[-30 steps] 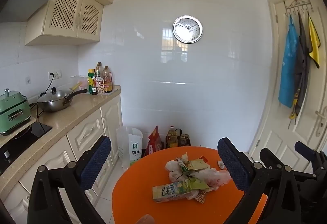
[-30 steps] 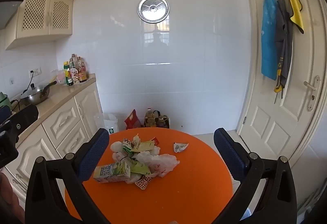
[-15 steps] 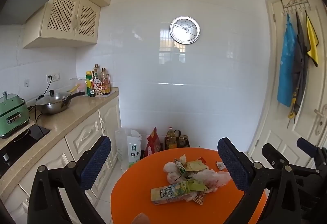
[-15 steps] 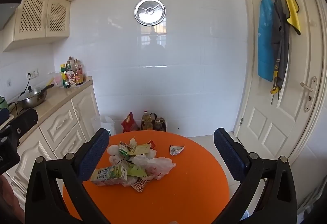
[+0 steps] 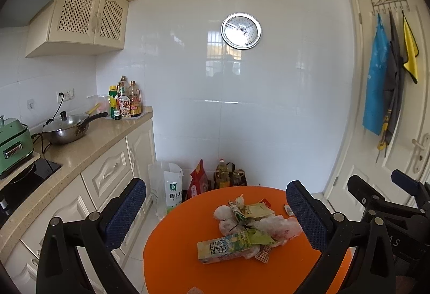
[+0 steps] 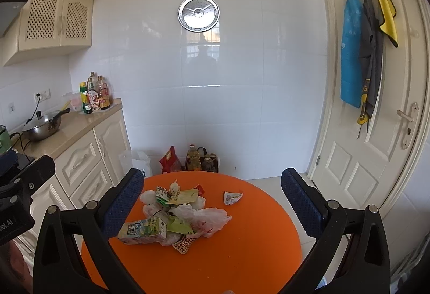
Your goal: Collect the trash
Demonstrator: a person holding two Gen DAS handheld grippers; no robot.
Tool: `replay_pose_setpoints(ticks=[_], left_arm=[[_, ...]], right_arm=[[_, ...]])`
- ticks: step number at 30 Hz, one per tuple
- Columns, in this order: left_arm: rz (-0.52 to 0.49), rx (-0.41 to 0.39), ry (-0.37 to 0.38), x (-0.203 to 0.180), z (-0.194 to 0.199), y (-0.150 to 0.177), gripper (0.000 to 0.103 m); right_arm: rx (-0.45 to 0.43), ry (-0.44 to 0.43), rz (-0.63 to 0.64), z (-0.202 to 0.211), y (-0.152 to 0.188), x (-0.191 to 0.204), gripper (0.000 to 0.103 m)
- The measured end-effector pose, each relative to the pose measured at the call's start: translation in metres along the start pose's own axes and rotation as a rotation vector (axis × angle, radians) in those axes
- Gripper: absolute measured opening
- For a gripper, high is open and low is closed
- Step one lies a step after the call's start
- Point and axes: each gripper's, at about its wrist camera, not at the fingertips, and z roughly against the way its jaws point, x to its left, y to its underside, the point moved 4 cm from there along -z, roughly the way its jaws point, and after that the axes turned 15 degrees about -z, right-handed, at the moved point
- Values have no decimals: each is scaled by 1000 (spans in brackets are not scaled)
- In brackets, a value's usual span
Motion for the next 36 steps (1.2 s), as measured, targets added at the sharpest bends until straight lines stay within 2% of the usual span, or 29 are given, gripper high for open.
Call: replay_pose_setpoints(ticks=[16, 25, 32, 36], left_arm=[[6, 55, 34, 20, -53, 22, 102], [-76, 225, 120, 13, -127, 64, 102], [-187, 362, 167, 2, -198, 94, 102], [-274, 397, 225, -14, -233, 105, 102]], right_arm=[[57, 5, 32, -38, 14, 22, 103], [170, 61, 35, -83, 46, 8, 103], [261, 123, 24, -125, 80, -7, 103], [315, 145, 18, -145, 99, -15, 103]])
